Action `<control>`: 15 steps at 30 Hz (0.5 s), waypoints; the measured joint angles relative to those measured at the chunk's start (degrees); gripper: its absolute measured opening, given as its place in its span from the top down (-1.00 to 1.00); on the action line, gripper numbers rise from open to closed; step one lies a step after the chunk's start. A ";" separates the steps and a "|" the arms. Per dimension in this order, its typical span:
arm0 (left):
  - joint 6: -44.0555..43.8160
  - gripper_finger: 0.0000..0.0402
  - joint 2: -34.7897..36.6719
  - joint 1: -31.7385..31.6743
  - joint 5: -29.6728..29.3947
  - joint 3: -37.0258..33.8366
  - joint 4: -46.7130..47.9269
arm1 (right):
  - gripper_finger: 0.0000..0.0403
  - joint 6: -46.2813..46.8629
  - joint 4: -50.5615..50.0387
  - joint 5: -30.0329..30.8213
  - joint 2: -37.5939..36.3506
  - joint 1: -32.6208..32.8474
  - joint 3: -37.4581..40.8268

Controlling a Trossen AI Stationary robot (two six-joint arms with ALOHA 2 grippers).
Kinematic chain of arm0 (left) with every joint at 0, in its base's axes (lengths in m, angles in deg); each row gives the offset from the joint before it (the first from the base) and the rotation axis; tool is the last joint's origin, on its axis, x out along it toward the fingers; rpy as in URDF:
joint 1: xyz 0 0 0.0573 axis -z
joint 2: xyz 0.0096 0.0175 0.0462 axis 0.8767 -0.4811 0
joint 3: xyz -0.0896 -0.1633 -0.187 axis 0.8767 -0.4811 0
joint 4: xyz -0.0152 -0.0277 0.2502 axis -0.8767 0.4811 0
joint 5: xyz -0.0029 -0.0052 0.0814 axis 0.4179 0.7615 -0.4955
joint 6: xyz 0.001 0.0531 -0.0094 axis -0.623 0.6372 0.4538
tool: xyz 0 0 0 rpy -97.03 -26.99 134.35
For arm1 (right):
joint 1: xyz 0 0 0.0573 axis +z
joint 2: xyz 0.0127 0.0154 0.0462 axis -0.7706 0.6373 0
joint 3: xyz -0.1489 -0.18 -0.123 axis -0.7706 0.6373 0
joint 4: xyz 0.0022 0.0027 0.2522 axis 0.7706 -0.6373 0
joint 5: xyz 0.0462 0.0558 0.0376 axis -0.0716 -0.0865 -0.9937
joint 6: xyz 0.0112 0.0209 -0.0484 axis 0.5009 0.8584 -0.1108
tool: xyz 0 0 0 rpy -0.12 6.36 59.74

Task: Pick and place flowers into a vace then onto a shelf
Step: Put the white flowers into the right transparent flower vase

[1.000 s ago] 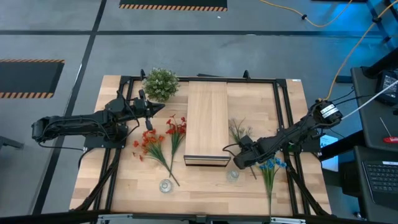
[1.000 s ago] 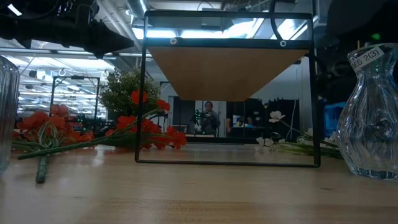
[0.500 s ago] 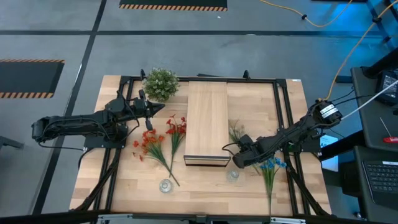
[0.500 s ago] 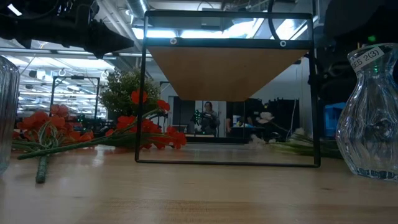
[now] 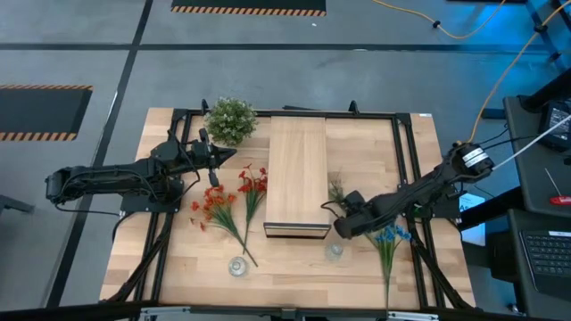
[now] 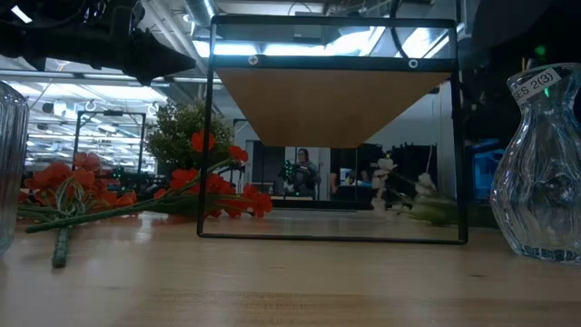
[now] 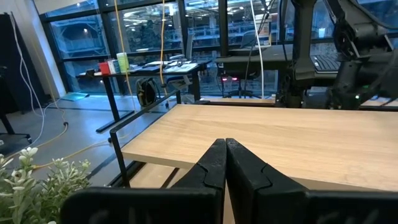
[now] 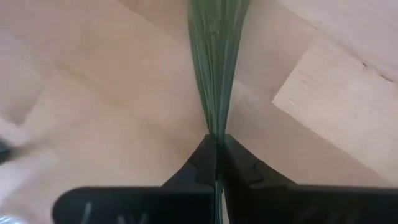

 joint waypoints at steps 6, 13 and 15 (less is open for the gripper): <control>0.02 0.98 0.01 -0.02 0.00 -0.02 0.16 | 0.98 0.17 -1.34 0.72 -4.20 0.03 -0.02; 0.01 0.98 0.00 -0.01 0.01 -0.02 0.30 | 0.99 1.51 -6.53 3.43 -8.53 0.05 -0.04; 0.00 0.98 0.00 -0.02 0.02 -0.02 0.31 | 0.99 1.49 -7.45 5.00 -10.15 0.05 -0.05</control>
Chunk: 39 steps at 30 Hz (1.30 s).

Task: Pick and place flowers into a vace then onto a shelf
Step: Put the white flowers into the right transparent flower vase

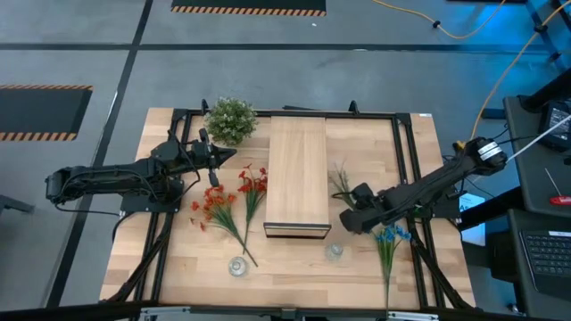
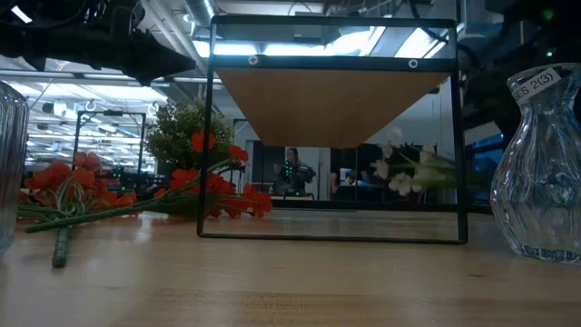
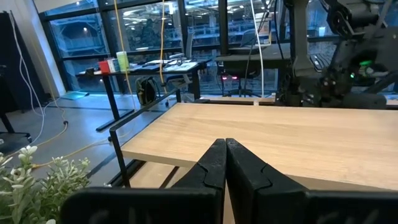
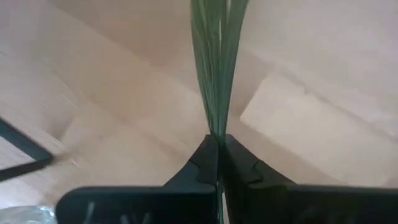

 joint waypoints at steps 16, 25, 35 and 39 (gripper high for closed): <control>0.02 0.98 -0.01 0.02 0.00 0.00 0.09 | 0.99 -0.46 -8.23 17.59 -16.56 2.87 -0.12; 0.09 0.98 0.01 0.00 0.00 0.00 0.09 | 0.99 -7.62 -4.63 31.33 -17.87 5.66 -0.12; 0.09 0.98 0.01 0.00 0.00 0.00 0.09 | 0.99 -18.20 3.91 41.98 -19.58 11.90 -0.12; 0.13 0.98 0.00 0.01 0.00 0.00 0.09 | 0.99 -19.18 5.67 47.85 -19.45 16.79 -0.12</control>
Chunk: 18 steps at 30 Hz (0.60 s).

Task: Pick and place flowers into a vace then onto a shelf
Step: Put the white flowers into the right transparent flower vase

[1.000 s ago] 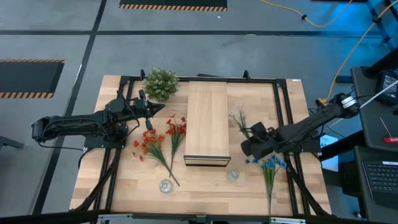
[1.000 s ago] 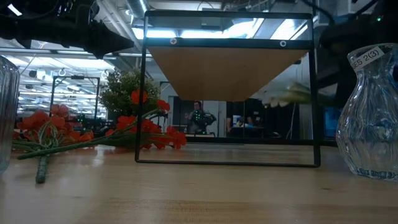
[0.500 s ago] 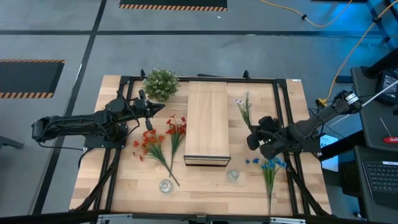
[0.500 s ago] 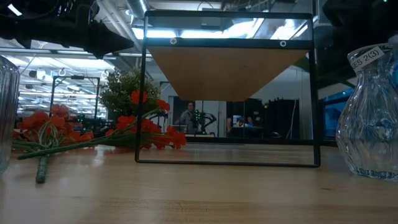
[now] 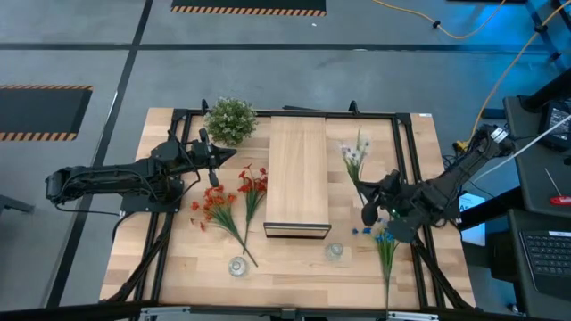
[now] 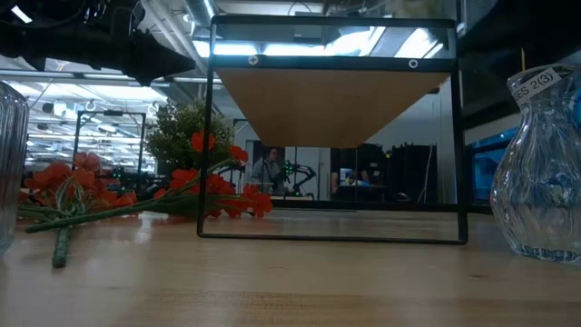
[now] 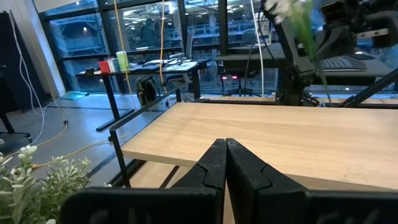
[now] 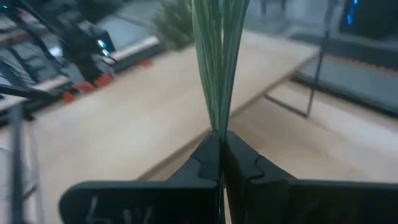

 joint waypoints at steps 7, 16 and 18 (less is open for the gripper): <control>-0.04 0.98 0.01 -0.01 0.00 0.00 -0.02 | 0.99 -1.12 3.76 8.28 3.04 8.84 -0.02; -2.56 0.98 0.01 0.01 0.00 0.00 -0.40 | 0.99 -9.39 17.12 10.57 9.60 13.60 -0.01; -3.21 0.98 0.01 -0.01 0.00 0.00 -0.42 | 0.99 -13.33 21.53 10.48 10.03 14.02 -0.02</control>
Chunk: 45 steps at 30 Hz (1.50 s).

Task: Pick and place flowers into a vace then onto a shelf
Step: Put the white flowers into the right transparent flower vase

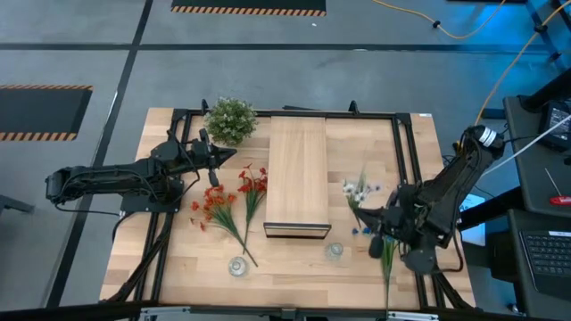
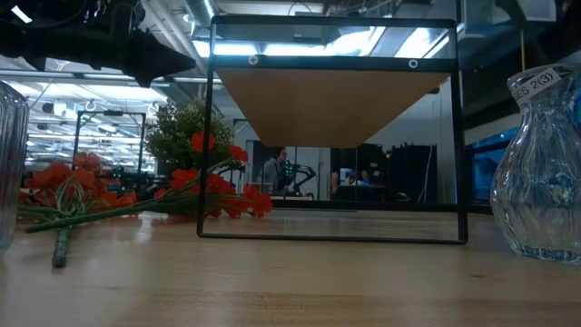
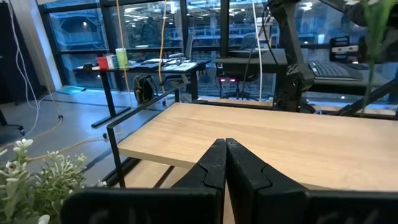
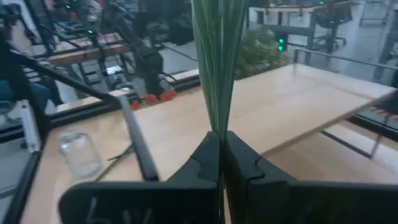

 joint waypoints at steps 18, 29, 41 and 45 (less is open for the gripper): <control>-6.28 0.98 0.00 0.01 0.17 0.00 0.00 | 0.99 -46.01 42.63 -23.75 0.22 -0.43 4.85; -6.60 0.98 -0.01 0.02 0.20 0.00 0.00 | 0.99 -56.50 67.63 -29.18 0.57 -3.36 15.12; -7.51 0.98 -0.02 0.02 0.22 0.00 0.20 | 0.99 -56.51 69.80 -32.97 8.40 -4.93 9.98; -8.86 0.98 -0.02 0.02 1.78 0.00 0.43 | 0.99 -57.03 70.02 -29.90 13.04 -4.90 7.08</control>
